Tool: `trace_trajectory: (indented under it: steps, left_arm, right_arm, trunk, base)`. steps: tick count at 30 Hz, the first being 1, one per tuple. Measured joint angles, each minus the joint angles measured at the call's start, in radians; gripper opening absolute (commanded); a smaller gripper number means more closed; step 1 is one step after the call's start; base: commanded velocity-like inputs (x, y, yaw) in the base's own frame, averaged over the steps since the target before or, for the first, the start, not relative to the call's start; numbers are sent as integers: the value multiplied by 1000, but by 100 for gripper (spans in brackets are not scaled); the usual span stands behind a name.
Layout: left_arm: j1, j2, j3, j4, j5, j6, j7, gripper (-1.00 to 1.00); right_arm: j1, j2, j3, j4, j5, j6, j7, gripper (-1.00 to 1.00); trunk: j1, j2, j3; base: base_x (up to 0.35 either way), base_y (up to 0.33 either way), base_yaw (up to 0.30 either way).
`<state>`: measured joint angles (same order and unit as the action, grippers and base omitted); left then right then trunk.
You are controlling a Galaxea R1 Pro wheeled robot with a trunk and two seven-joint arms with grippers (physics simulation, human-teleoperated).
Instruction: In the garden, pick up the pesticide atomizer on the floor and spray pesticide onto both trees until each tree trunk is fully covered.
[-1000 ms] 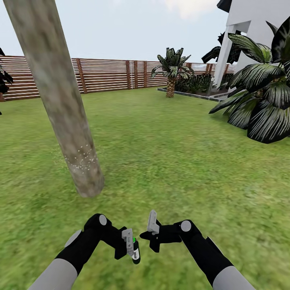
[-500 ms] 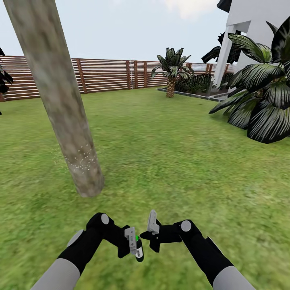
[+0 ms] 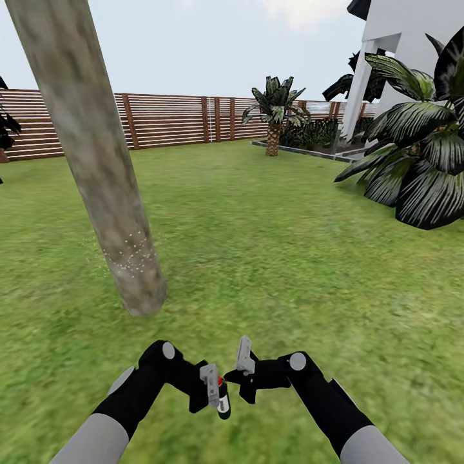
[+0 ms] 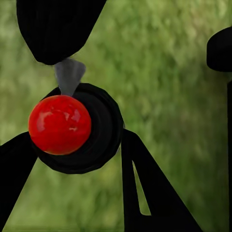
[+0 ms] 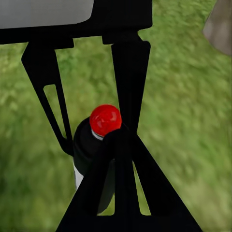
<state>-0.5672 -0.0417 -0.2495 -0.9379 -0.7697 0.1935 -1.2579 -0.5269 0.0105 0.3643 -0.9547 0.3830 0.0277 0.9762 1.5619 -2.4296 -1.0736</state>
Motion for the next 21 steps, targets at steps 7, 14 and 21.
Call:
trace_trajectory:
  steps: [7,14,21]
  left_arm:
    - [4,26,0,15,-13,-4,11,-100]
    - [14,156,3,16,-18,-5,8,-100]
    - [17,265,4,16,-18,-2,9,-100]
  right_arm:
    - [0,0,0,-2,-1,0,0,-100]
    - [0,-2,0,-1,-1,0,0,-100]
    - [0,-11,-4,0,1,0,1,100]
  trunk:
    - [0,0,0]
    - [0,0,0]
    - [0,0,0]
  base:
    - [0,0,0]
    - [0,0,0]
    - [0,0,0]
